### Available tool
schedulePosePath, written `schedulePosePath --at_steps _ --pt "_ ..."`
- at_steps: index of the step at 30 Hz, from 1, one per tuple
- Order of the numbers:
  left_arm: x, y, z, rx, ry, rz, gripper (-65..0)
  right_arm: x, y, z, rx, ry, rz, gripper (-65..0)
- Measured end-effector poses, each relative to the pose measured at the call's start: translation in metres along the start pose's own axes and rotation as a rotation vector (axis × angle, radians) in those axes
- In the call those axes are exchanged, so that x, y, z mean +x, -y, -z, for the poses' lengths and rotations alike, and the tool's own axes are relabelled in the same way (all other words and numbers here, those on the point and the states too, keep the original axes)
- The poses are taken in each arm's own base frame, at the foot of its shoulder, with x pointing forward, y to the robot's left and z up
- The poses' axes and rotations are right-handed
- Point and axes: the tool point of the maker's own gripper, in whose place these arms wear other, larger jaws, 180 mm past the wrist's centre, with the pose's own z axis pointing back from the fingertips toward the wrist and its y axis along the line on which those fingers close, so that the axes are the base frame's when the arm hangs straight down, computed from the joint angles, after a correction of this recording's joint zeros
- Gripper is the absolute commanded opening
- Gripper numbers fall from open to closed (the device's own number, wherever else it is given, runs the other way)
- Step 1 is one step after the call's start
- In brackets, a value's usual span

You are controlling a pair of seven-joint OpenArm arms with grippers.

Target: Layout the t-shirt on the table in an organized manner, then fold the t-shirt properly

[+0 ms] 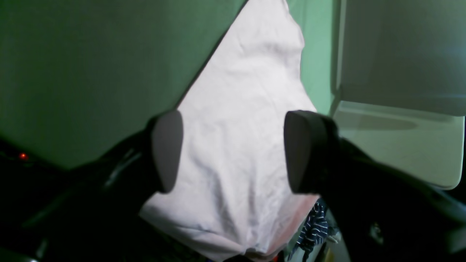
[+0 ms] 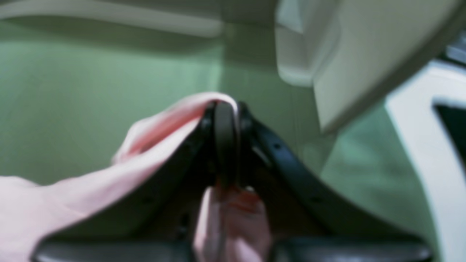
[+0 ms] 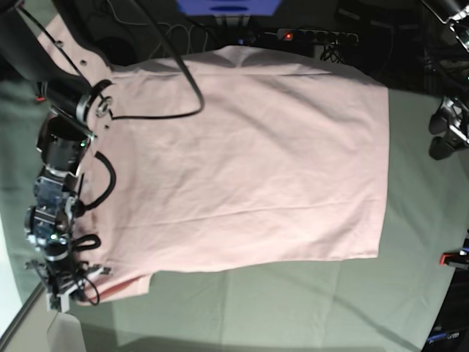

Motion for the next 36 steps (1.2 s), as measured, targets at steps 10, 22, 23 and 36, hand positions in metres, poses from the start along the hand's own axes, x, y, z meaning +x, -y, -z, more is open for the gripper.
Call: schedulePosePath --at_steps 10,22,23,36 --pt "-0.003 -0.004 -0.002 0.01 -0.007 -0.004 -22.4 -0.009 0.012 0.018 -0.061 -0.071 0.055 -28.2" --pt "-0.004 -0.004 -0.001 0.008 -0.008 -0.003 -22.4 -0.024 -0.047 0.0 0.137 -0.057 -0.085 -27.8" --pt "-0.003 -0.004 -0.002 0.009 -0.007 -0.001 -22.4 -0.042 -0.05 -0.004 0.149 -0.093 -0.096 -27.9" --pt "-0.012 0.055 0.088 0.026 0.006 0.174 -28.2 -0.128 -0.024 -0.053 0.115 -0.218 -0.167 -38.2"
